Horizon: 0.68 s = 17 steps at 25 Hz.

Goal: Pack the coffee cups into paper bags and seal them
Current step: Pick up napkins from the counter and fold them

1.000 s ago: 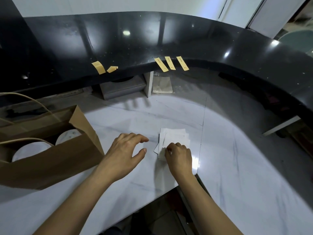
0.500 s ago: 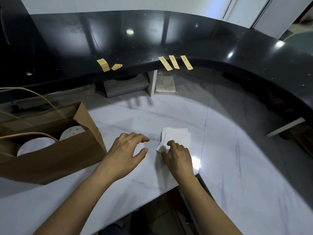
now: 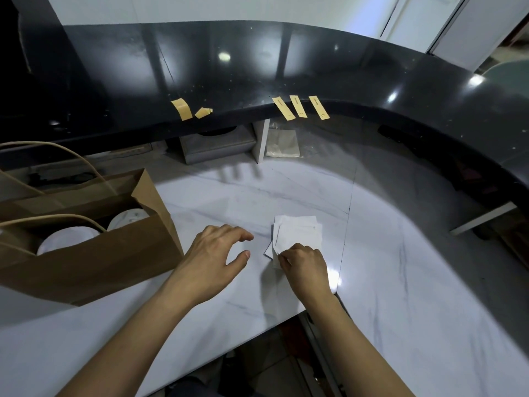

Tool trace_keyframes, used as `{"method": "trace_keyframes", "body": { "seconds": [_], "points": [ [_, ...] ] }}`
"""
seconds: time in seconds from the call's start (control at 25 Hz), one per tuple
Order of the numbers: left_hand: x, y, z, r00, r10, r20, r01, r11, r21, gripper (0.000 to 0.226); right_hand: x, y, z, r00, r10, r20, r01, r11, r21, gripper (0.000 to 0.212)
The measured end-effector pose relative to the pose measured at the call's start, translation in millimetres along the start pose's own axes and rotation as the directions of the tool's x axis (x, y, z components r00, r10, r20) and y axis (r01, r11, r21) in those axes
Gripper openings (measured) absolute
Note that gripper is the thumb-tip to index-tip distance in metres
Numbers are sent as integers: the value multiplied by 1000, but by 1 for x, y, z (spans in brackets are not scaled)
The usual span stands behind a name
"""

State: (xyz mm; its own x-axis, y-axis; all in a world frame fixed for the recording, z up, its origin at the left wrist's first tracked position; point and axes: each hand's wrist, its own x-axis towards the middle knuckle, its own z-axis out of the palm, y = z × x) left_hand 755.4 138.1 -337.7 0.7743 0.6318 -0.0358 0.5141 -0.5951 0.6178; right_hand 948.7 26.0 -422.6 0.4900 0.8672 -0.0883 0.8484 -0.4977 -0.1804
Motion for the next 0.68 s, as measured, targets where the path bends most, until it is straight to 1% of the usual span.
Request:
{"method": "trace_keyframes", "body": {
  "seconds": [0.12, 0.24, 0.36, 0.44, 0.56, 0.68],
  "points": [
    [0, 3, 0, 1000, 7, 7, -7, 1000, 0, 31, 1, 0, -2, 1000, 3, 22, -3, 1000, 2, 35],
    [0, 3, 0, 1000, 3, 8, -3, 1000, 5, 30, -1, 3, -3, 998, 52, -43, -48, 995, 82, 33],
    [0, 4, 2, 1000, -2, -6, 2, 1000, -2, 28, -3, 5, -4, 983, 113, -143, -88, 982, 169, 32],
    [2, 7, 7, 1000, -14, -18, 13, 1000, -23, 26, -5, 3, -5, 962, 153, -225, -97, 965, 243, 26],
    [7, 15, 20, 997, -66, 34, 69, 992, -105, 24, -11, -3, -11, 913, 173, -371, -51, 947, 316, 15],
    [14, 21, 32, 983, -145, 113, 168, 959, -227, 33, -16, -14, -22, 869, 134, -476, 49, 934, 353, 11]
  ]
}}
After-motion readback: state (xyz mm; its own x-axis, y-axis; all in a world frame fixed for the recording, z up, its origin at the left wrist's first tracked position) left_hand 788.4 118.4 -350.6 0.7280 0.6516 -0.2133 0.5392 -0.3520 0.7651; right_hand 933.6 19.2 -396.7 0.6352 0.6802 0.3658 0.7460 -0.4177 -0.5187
